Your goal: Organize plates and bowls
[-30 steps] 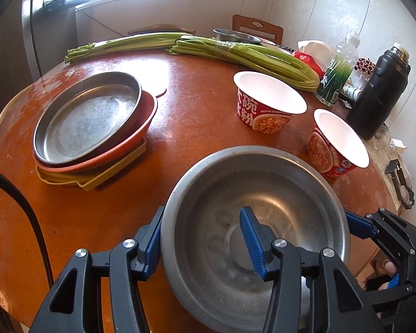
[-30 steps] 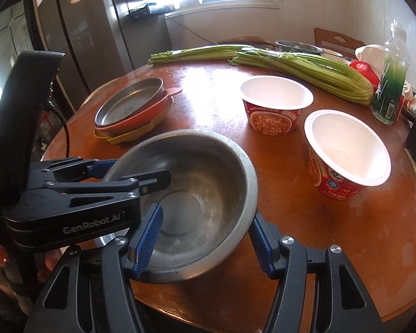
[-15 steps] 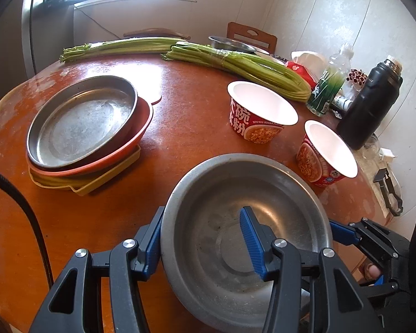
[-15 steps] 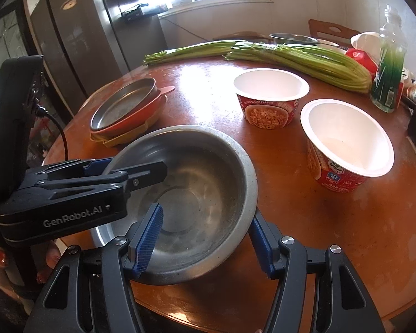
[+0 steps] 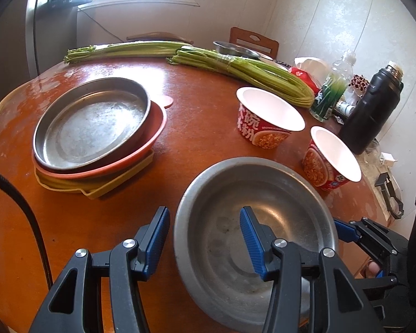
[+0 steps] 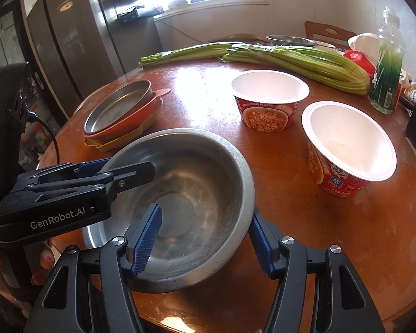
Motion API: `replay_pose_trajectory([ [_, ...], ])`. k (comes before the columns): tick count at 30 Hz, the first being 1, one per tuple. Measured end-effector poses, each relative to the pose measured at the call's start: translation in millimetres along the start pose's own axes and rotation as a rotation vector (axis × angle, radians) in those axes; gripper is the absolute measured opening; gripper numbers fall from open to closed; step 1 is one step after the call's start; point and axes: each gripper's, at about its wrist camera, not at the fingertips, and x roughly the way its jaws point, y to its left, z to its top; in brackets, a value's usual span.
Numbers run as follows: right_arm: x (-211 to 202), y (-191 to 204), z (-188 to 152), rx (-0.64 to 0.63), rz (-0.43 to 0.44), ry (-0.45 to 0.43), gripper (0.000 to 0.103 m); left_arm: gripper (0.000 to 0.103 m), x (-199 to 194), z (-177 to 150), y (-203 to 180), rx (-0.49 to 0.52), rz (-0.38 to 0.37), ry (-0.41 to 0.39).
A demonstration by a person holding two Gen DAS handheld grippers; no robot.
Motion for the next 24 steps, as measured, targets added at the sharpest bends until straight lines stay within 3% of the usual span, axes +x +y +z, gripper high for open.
replay_pose_trajectory([
  [11,-18,-17,2,0.063,-0.008,-0.069,0.064,0.052,-15,0,11,-0.028,0.005,-0.043],
  [15,-31,-23,5,0.089,-0.012,-0.120,0.064,0.052,-23,0,14,-0.031,0.050,-0.065],
  [24,-58,-40,7,0.119,-0.041,-0.183,0.065,0.052,-49,1,5,-0.011,0.043,-0.120],
])
